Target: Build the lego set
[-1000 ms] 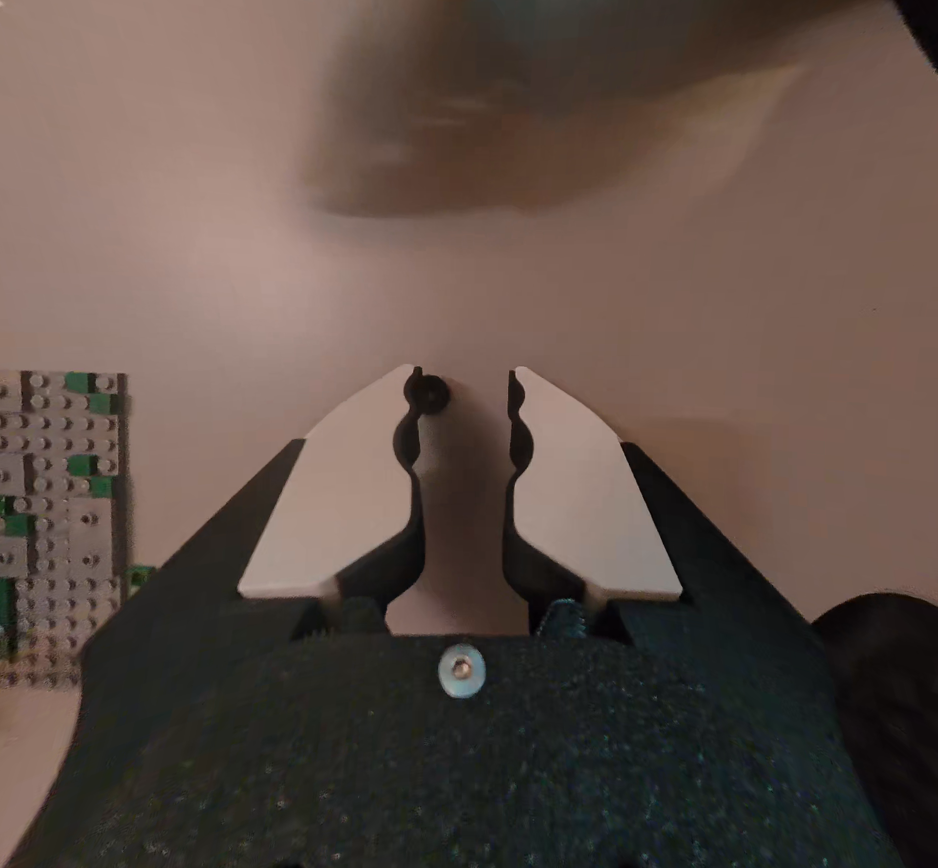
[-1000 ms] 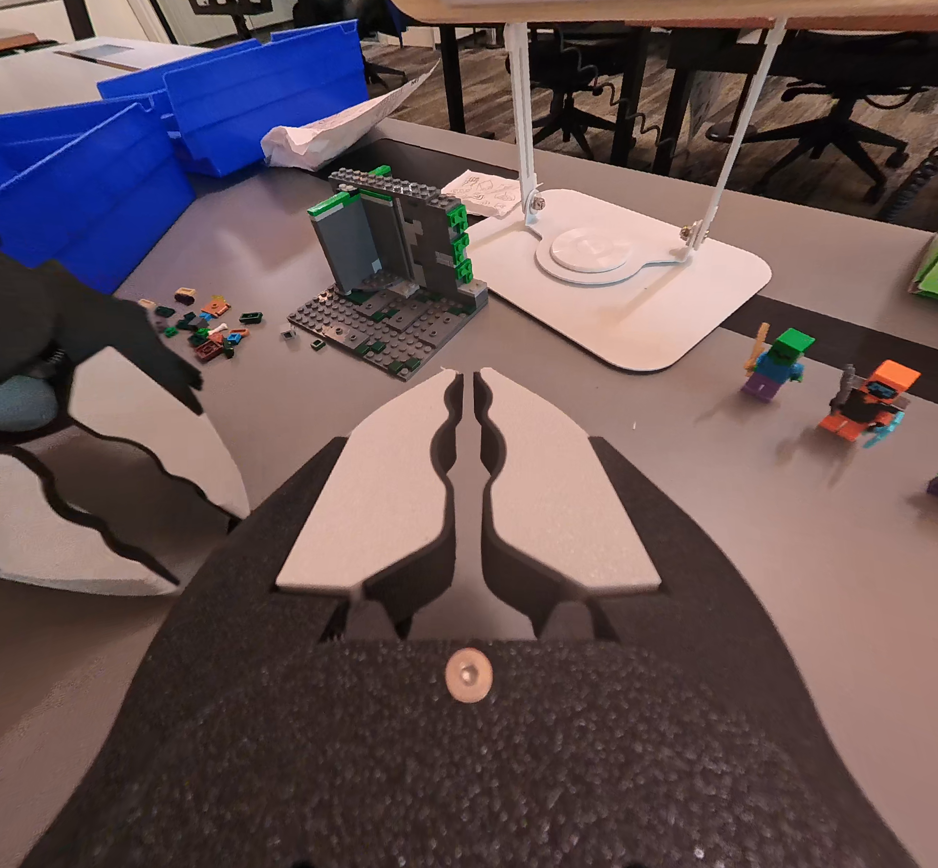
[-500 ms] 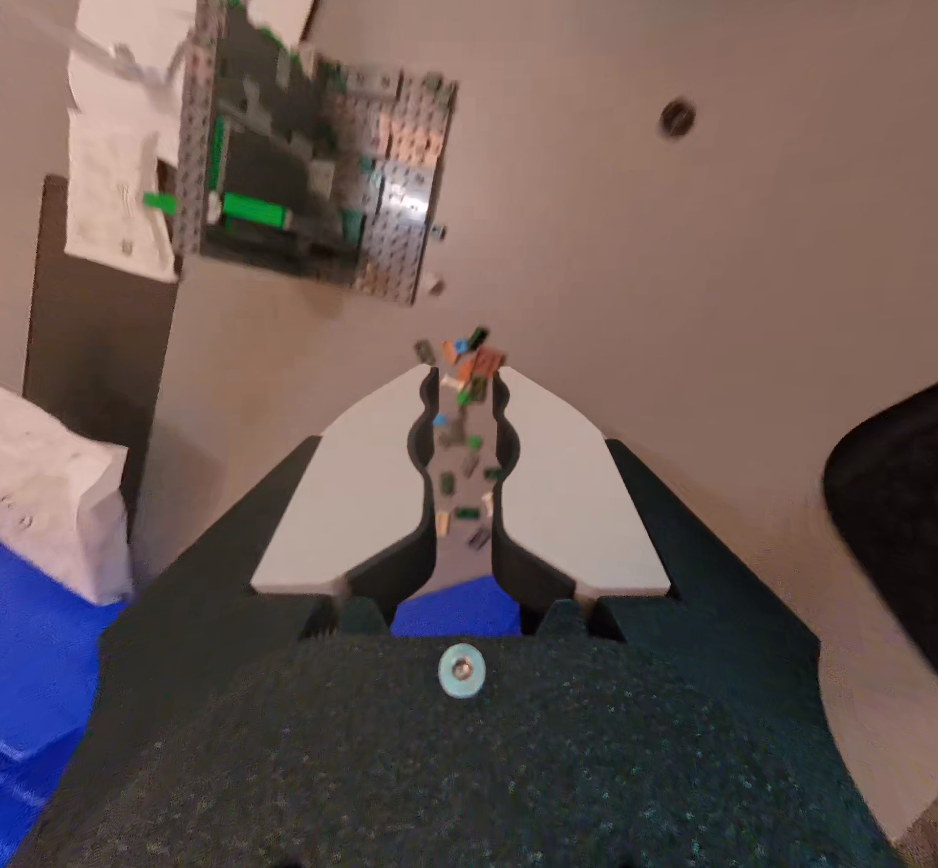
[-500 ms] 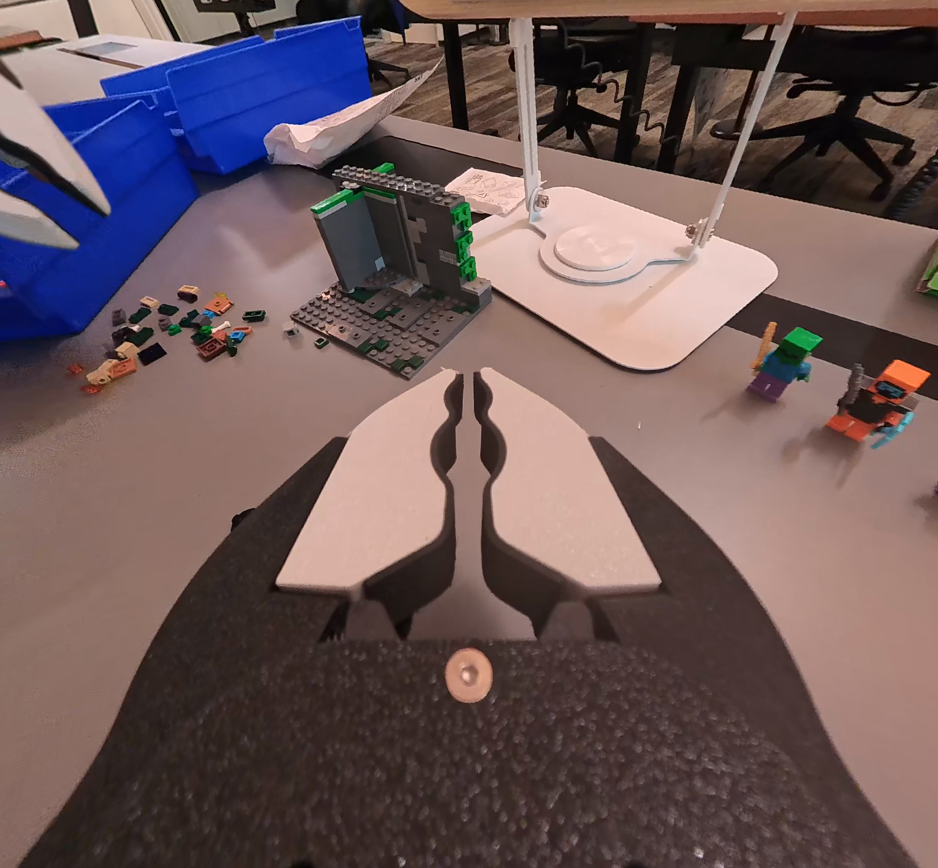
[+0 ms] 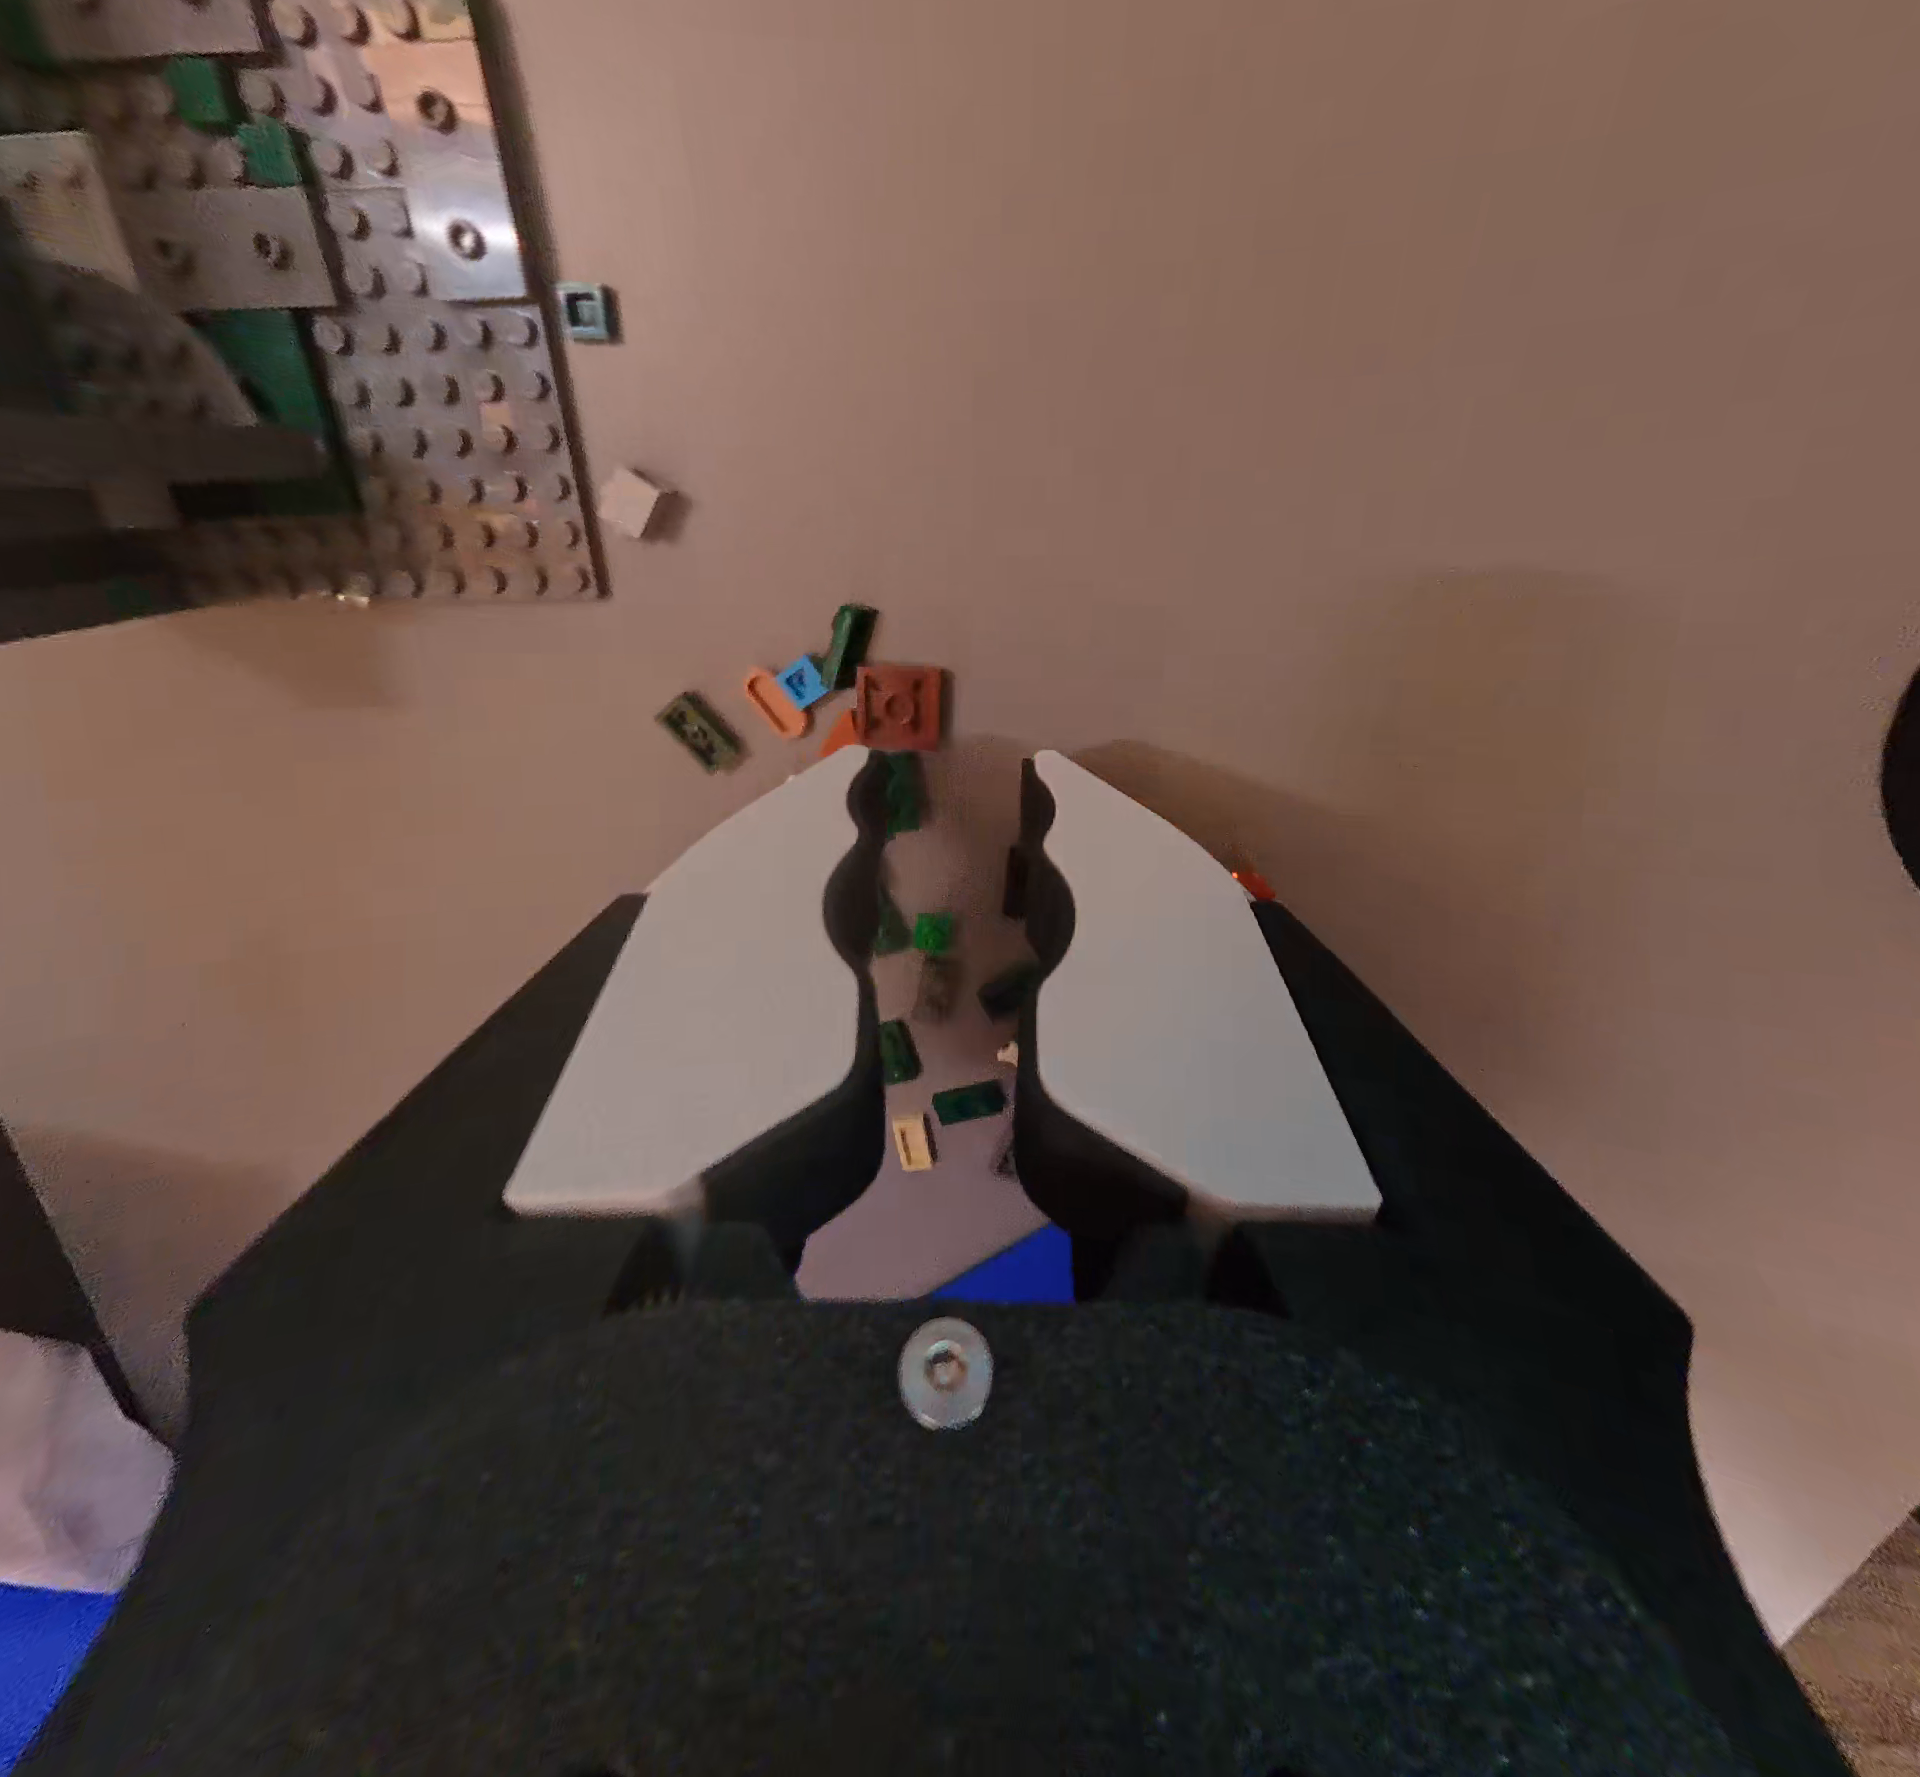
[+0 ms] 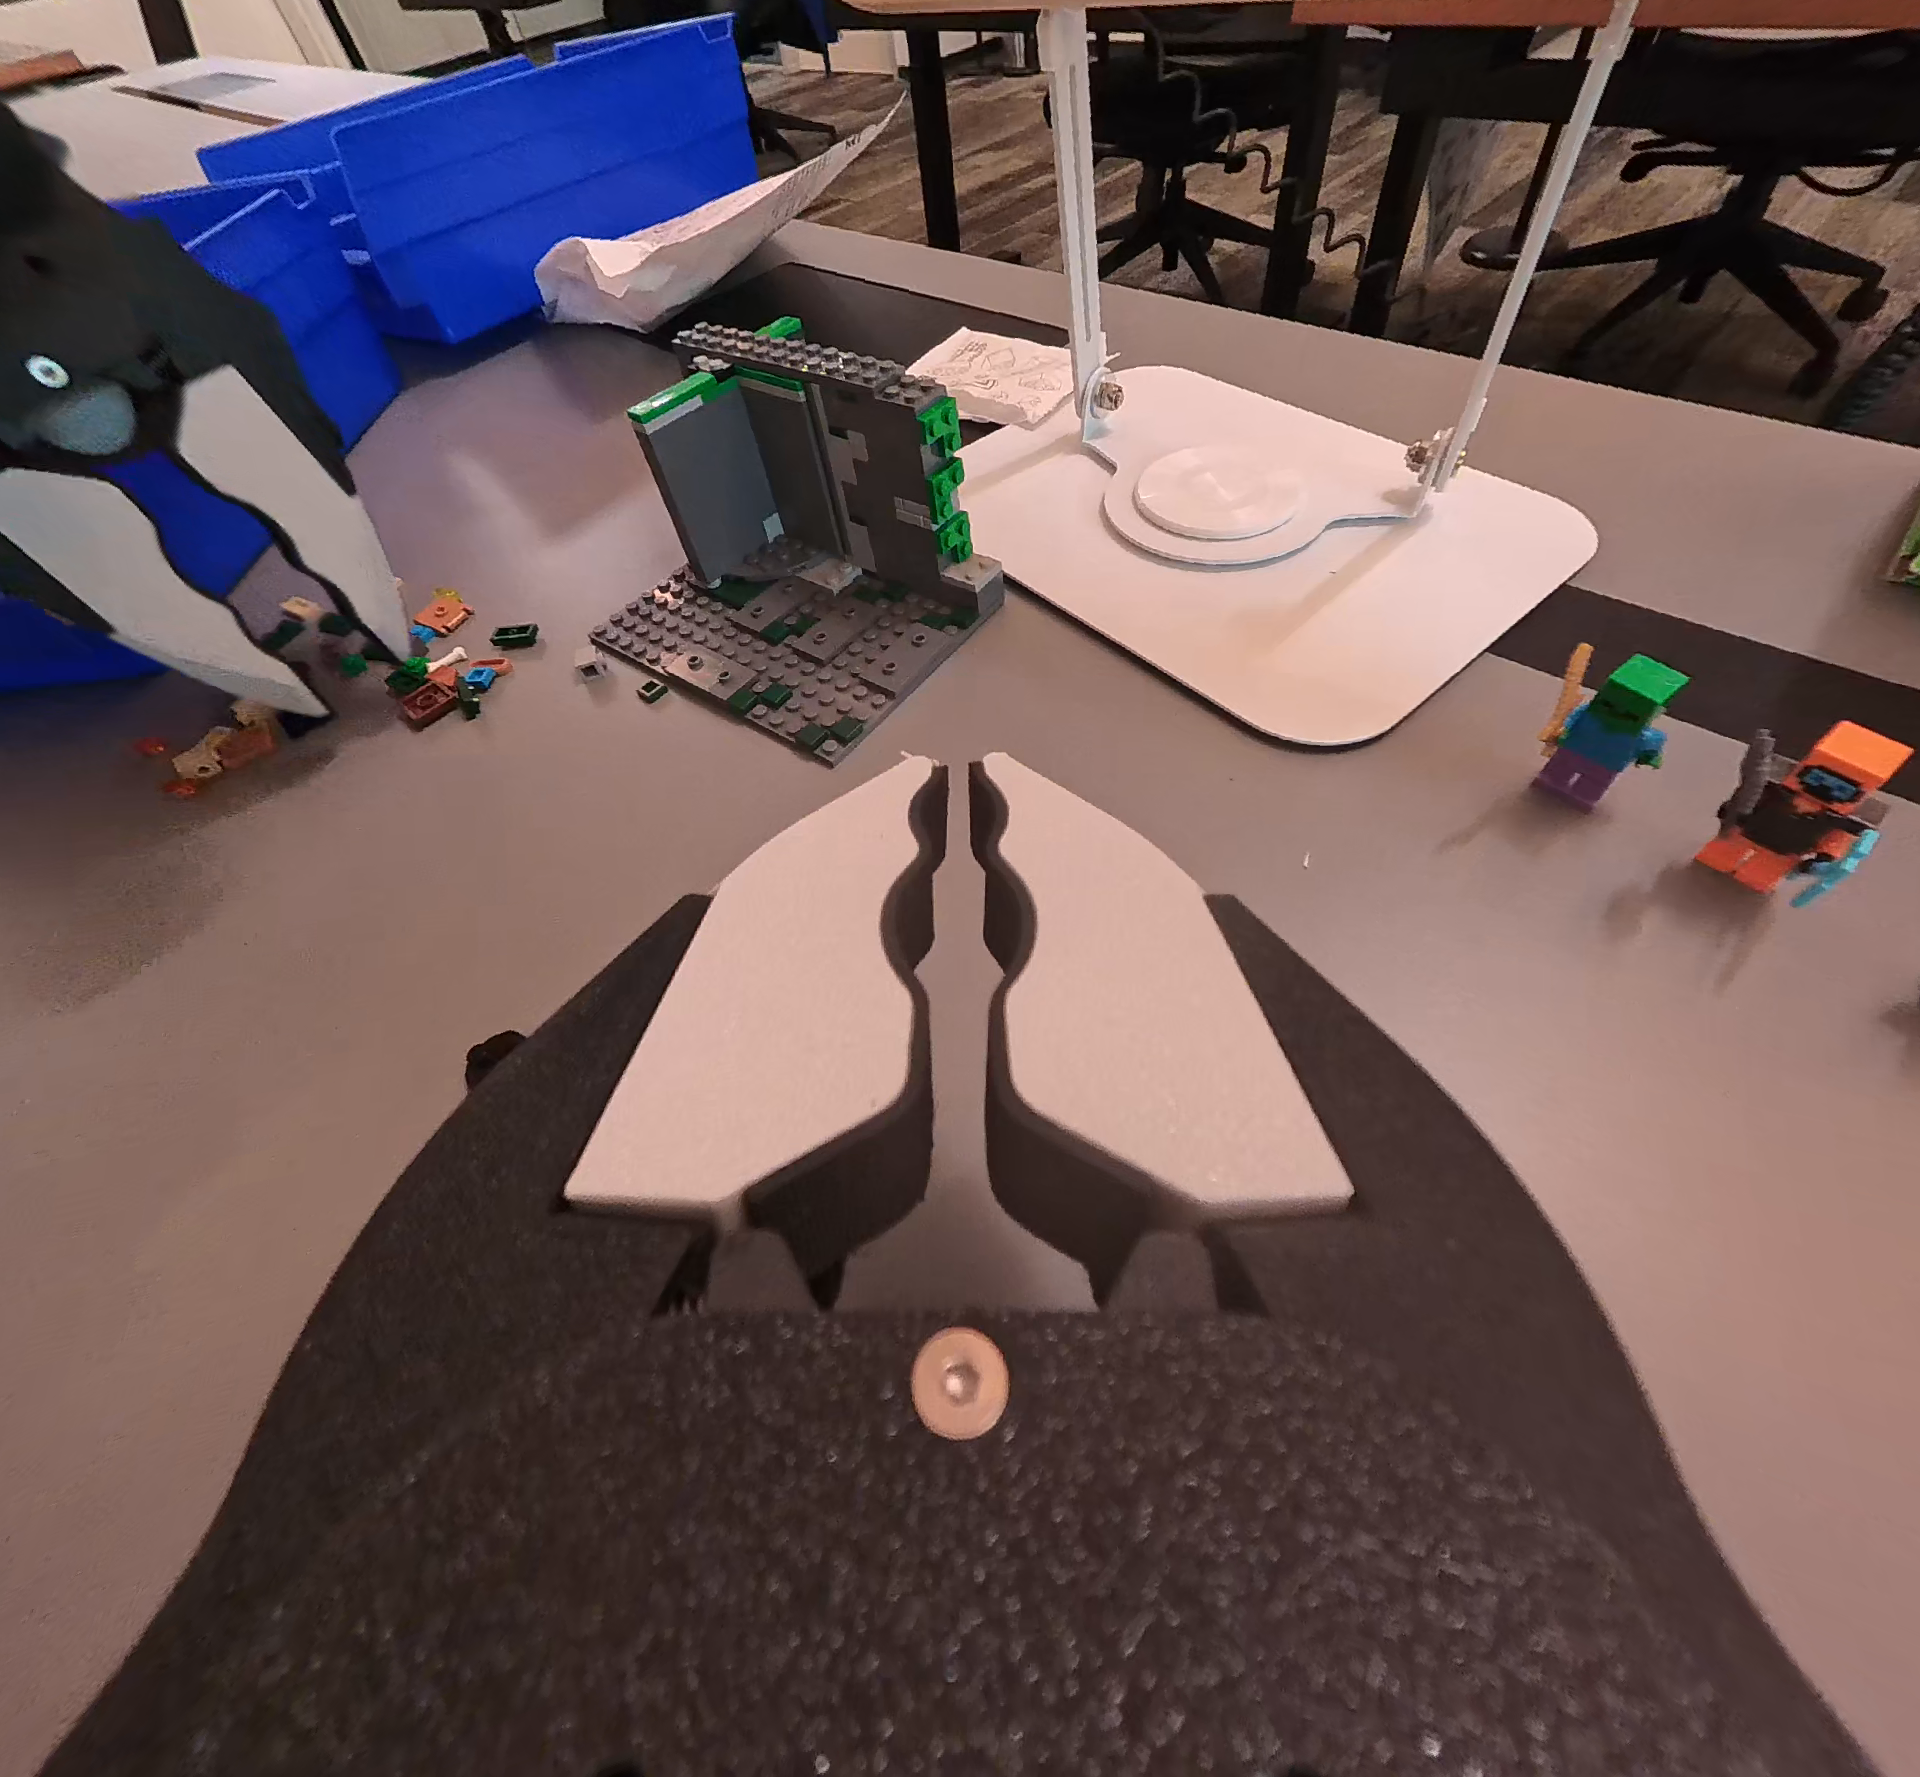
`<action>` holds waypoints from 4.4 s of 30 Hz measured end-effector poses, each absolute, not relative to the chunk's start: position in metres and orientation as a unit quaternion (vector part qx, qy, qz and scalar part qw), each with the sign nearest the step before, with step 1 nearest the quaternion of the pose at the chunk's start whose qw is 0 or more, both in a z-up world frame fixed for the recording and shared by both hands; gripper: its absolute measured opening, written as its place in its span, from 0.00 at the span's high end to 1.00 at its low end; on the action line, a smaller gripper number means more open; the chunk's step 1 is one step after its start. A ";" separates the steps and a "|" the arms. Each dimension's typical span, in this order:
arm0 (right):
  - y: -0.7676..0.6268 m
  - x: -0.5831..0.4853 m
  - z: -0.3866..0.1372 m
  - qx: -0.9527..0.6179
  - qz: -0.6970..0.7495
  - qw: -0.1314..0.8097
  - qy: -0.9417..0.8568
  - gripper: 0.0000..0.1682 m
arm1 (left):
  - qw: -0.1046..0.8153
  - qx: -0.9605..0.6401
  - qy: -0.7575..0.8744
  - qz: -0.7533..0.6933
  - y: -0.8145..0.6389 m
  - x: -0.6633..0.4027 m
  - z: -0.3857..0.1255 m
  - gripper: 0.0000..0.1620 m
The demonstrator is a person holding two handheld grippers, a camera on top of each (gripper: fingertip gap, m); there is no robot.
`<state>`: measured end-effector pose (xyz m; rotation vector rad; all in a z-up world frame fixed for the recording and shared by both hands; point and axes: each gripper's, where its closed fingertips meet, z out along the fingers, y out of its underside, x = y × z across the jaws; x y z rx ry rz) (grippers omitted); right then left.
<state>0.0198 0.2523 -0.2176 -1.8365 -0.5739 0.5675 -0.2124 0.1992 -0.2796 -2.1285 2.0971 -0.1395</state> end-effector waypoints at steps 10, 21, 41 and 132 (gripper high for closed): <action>0.253 0.021 -0.218 -0.772 0.240 0.537 -0.240 0.98 | 0.080 -0.716 0.693 -0.022 0.211 -0.207 -0.298 0.94; 0.232 -0.008 -0.199 -0.718 0.285 0.559 -0.300 0.97 | 0.143 -0.748 0.577 -0.295 0.178 -0.155 -0.251 0.97; 0.157 -0.084 -0.179 -0.505 0.111 0.660 -0.546 0.90 | 0.164 -0.638 0.375 -0.652 0.147 -0.067 -0.177 0.97; 0.156 -0.066 -0.221 -0.621 0.373 0.470 -0.504 0.93 | 0.046 -0.708 0.694 -0.124 0.259 -0.248 -0.294 0.90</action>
